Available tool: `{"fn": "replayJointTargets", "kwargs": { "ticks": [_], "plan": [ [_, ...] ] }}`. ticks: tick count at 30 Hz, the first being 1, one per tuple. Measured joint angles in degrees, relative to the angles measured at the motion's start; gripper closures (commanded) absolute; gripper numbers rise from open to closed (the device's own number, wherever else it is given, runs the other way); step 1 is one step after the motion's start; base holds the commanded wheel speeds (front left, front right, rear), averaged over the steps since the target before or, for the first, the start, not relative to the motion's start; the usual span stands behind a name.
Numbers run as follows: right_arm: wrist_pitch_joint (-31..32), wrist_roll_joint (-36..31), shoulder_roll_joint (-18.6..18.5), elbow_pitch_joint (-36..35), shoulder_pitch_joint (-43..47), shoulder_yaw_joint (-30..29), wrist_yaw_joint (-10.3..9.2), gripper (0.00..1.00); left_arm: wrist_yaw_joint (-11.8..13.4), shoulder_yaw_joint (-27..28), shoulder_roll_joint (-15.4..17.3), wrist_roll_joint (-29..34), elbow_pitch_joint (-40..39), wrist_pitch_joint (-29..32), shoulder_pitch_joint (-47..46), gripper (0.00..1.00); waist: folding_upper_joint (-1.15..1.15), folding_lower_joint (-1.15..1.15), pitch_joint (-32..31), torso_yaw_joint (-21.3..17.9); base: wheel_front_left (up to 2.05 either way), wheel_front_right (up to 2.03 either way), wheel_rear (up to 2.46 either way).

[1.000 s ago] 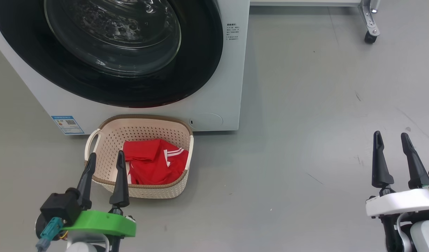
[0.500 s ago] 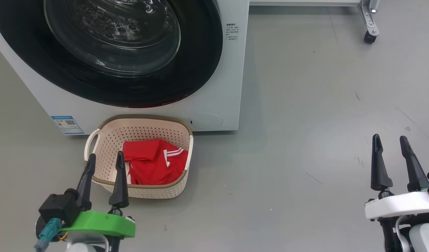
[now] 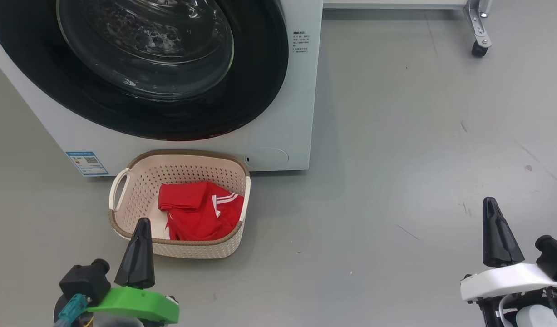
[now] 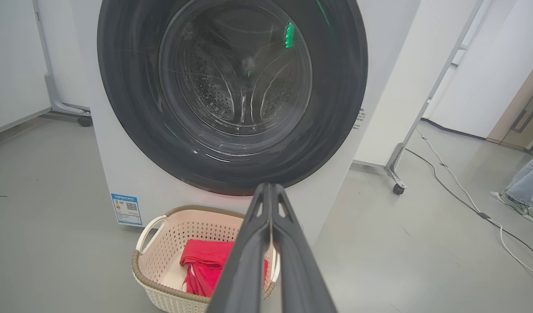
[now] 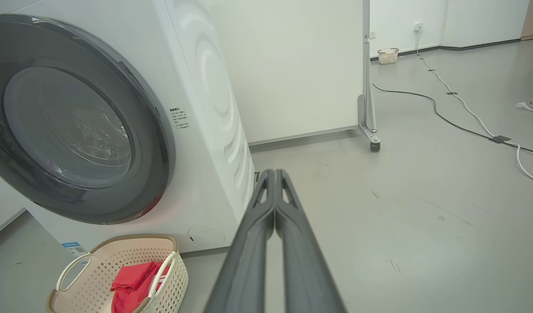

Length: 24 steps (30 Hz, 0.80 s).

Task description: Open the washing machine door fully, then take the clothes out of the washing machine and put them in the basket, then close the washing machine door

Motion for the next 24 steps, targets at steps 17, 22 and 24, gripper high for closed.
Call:
{"fn": "replayJointTargets", "kwargs": {
  "ticks": [17, 22, 24],
  "plan": [
    [2.6, 10.4, 1.2, 0.7, 0.1, -1.4, 0.46, 1.0, -0.1, 0.9, 0.0, -10.8, 0.1, 2.1, 0.2, 1.0, 0.0, 0.0, -0.6, -0.4, 0.0, 0.0, 0.0],
    [3.6, 13.5, 1.6, 1.1, 0.1, -2.1, 0.52, 1.0, -0.5, 1.7, 0.0, -14.0, 0.1, 3.1, 0.2, 1.0, 0.0, 0.0, -0.7, -0.5, 0.0, 0.0, 0.0],
    [4.0, 14.5, 1.7, 1.3, -0.1, -2.3, 0.53, 1.0, -0.5, 1.9, 0.0, -15.2, 0.2, 3.6, 0.2, 1.0, 0.0, 0.0, -0.8, -0.5, 0.0, 0.0, 0.0]
  ]
}}
